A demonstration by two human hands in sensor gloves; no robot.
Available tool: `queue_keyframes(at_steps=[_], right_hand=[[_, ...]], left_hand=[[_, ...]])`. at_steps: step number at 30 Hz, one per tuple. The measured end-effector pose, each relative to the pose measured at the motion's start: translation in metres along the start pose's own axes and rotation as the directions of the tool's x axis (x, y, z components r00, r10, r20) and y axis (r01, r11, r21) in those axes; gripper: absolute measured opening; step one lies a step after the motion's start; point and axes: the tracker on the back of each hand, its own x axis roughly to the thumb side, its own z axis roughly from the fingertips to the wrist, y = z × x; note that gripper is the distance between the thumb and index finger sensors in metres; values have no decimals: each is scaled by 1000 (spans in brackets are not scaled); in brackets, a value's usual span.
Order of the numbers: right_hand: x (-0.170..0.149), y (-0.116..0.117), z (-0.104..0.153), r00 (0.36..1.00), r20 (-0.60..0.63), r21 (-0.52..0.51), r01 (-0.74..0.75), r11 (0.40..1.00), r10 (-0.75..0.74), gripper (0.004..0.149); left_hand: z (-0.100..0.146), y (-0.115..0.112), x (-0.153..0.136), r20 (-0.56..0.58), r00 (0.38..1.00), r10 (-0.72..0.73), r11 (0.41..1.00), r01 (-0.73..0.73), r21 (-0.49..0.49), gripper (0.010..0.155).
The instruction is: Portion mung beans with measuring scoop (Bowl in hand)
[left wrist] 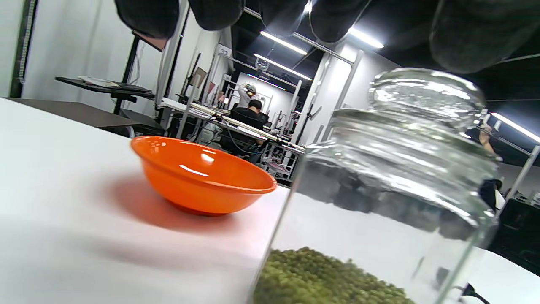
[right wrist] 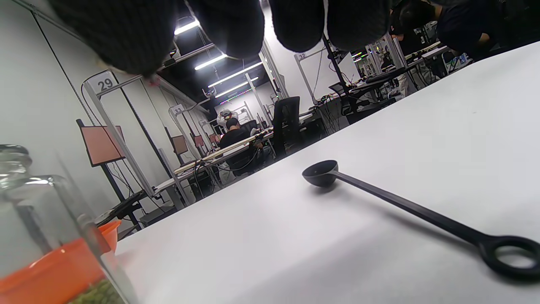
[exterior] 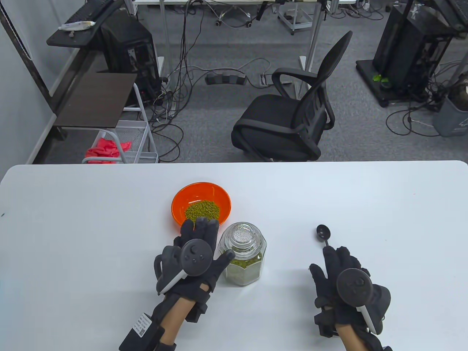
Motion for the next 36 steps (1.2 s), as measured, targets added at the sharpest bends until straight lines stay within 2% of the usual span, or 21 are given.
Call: queue_keyframes(at_steps=[5, 12, 26, 36], right_hand=[[1, 1, 1, 1000, 8, 2, 0, 1000, 0, 64], [2, 1, 1, 1000, 12, 3, -2, 1000, 2, 64], [5, 3, 3, 1000, 20, 9, -5, 1000, 4, 64], [6, 5, 3, 1000, 17, 19, -16, 1000, 15, 64]], left_hand=[[12, -7, -24, -50, 998, 28, 1000, -28, 9, 86], [24, -17, -43, -94, 995, 39, 999, -37, 18, 86], [39, -38, -64, -130, 991, 43, 999, -43, 2, 86], [43, -39, -72, -137, 989, 53, 999, -54, -6, 86]])
